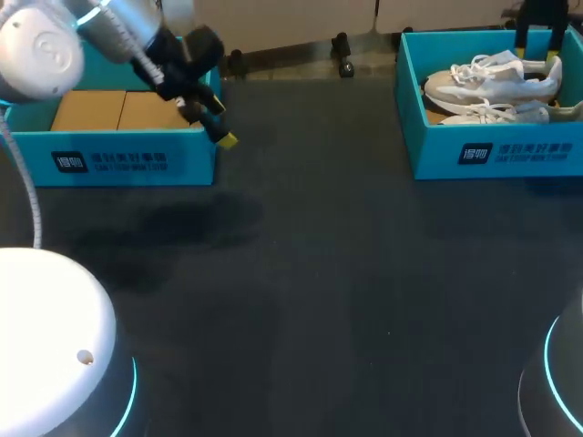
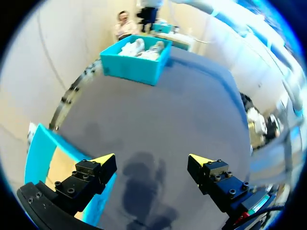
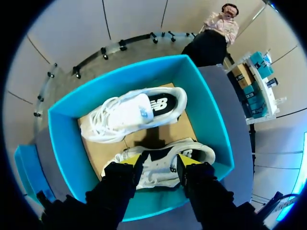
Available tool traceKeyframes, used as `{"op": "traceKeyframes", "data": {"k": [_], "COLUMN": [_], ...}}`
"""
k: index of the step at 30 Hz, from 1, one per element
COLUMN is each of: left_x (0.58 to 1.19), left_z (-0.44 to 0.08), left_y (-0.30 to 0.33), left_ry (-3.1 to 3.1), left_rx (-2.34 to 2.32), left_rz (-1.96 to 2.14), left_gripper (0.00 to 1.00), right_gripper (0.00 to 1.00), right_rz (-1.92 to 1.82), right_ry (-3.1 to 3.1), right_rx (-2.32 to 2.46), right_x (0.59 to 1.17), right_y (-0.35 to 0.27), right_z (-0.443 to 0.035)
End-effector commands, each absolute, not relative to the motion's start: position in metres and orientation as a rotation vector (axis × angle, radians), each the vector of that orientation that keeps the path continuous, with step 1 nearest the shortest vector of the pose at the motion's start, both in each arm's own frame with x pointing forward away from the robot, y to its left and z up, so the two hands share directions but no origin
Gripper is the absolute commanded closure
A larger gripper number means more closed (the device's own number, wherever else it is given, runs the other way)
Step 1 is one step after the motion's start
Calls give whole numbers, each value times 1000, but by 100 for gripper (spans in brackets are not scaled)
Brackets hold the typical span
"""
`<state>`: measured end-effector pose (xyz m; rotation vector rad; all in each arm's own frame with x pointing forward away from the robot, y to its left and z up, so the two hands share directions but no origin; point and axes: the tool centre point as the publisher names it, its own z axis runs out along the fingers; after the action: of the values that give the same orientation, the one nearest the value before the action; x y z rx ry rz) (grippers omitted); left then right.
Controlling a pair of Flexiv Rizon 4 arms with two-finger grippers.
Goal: Take the shoe out of the shoebox, open the shoe tongue, remove and reinsert the insole, then place the shoe into the shoebox
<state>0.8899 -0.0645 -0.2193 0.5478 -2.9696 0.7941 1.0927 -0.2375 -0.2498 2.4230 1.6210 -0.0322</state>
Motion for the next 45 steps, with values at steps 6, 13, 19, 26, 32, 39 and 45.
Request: {"op": "traceKeyframes", "data": {"k": [6,13,19,26,32,39,45], "left_x": [894,910,921,921,926,937,954], "left_z": [-203,-202,-205,-206,-227,-240,-248], "left_y": [-75,-73,-68,-68,-54,-42,-33], "left_ry": [-2907,-2771,-2703,-2704,-2608,-2528,-2459], "left_rx": [1256,1601,1725,1725,1843,1941,2045], "left_rz": [564,418,318,302,144,112,100], "left_gripper": [0,0,0,0,0,0,0], "right_gripper": [47,42,36,35,31,29,24], "right_rz": [45,76,83,78,36,41,75], "right_ry": [1625,1647,1669,1671,1635,1658,1776], "right_rx": [2348,2349,2359,2364,2434,2450,2361], "right_x": [1061,1039,1019,1017,973,954,939], "right_y": [-218,-198,-186,-185,-166,-156,-143], "right_z": [-236,-226,-223,-223,-224,-222,-218]}}
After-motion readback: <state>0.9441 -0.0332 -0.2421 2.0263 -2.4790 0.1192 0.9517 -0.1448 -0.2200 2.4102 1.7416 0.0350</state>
